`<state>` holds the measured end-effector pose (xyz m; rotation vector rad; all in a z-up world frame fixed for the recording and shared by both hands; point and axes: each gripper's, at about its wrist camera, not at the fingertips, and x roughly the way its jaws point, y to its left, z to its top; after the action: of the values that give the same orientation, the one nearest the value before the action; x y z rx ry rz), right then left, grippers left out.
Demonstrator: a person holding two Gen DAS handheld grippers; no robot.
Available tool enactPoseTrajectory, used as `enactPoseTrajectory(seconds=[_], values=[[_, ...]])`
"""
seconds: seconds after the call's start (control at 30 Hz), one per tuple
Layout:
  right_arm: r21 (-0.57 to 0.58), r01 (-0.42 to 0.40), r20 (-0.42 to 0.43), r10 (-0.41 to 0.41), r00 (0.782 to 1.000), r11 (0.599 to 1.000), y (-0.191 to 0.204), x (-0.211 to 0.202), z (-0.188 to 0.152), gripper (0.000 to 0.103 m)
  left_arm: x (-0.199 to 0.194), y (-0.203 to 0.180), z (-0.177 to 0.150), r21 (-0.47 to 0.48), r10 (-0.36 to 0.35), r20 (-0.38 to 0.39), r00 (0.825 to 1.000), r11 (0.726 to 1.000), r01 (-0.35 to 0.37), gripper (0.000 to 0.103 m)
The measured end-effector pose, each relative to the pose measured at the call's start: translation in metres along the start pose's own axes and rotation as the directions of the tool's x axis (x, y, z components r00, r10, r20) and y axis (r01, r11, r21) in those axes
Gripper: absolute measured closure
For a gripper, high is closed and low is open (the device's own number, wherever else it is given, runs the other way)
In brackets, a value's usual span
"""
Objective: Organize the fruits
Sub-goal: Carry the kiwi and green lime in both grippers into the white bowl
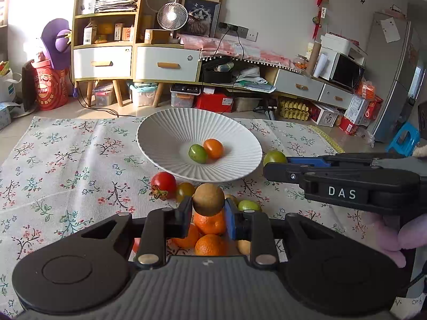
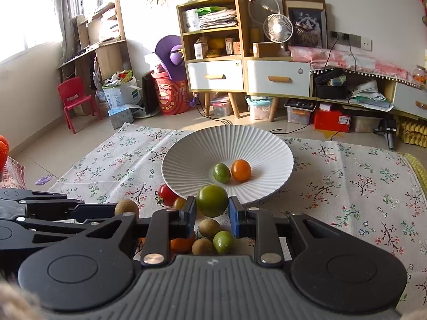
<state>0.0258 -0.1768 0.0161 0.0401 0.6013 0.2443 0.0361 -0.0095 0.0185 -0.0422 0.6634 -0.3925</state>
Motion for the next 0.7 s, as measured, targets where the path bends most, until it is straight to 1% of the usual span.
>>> enactPoseTrajectory(seconds=[0.13,0.27,0.43,0.6,0.7], values=[[0.039,-0.018,-0.008,0.019,1.0,0.999,-0.011,0.009,0.008,0.08,0.01,0.009,0.018,-0.006,-0.011,0.006,1.0,1.0,0.011,0.084],[0.076,-0.037,-0.007,0.038,0.999,0.996,-0.021,0.019,0.015,0.08,0.027,0.014,0.03,0.003,-0.03,-0.006,1.0,1.0,0.03,0.084],[0.055,-0.035,-0.025,0.037,0.999,0.998,-0.024,0.035,0.02,0.08,0.054,0.019,0.038,0.038,-0.036,-0.037,0.999,0.999,0.037,0.084],[0.018,-0.029,-0.059,0.03,0.998,0.999,-0.024,0.053,0.018,0.08,0.077,0.025,0.036,0.063,-0.03,-0.074,0.997,0.997,0.034,0.084],[0.005,-0.016,-0.076,0.017,0.997,1.0,-0.025,0.063,0.016,0.08,0.086,0.025,0.035,0.083,-0.035,-0.081,0.996,0.996,0.042,0.084]])
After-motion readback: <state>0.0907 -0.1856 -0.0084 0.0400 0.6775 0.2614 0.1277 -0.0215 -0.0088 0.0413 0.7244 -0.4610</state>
